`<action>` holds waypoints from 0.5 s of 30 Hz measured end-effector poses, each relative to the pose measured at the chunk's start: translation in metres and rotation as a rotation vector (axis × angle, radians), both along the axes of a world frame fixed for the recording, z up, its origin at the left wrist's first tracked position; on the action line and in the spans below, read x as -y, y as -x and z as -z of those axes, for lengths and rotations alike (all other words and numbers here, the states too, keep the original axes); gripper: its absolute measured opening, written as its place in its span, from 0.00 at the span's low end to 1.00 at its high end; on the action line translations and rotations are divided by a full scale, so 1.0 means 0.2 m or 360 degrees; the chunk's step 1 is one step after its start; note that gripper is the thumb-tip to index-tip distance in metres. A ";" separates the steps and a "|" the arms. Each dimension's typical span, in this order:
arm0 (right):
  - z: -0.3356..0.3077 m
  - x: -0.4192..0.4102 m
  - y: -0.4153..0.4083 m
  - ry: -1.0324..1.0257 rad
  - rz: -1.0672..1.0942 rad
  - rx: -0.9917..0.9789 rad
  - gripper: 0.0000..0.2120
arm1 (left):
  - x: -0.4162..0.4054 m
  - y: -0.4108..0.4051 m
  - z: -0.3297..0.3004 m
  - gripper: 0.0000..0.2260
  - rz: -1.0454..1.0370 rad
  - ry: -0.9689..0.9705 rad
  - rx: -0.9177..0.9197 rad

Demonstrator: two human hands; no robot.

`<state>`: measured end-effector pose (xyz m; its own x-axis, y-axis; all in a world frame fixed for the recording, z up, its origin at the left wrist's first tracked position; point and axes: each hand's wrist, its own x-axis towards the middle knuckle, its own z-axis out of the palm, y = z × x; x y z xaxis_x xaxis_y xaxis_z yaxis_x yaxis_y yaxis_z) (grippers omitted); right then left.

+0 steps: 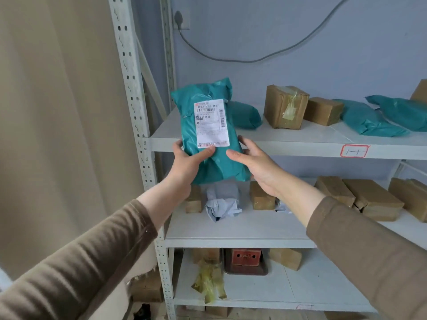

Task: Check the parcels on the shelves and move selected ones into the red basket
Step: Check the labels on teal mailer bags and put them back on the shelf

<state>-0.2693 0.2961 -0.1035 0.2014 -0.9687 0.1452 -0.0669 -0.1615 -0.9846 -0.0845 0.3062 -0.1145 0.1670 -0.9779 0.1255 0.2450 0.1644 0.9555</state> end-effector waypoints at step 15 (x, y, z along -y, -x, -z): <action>-0.26 1.08 -0.51 -0.0099 0.0242 0.0156 0.25 | 1.13 -0.40 -0.36 0.30 -0.0107 -0.0255 0.0418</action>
<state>-0.1667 0.0802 -0.0524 0.0397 -0.9946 0.0960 0.0112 -0.0957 -0.9954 -0.0048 0.0795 -0.0416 0.2145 -0.9766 0.0181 -0.0202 0.0141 0.9997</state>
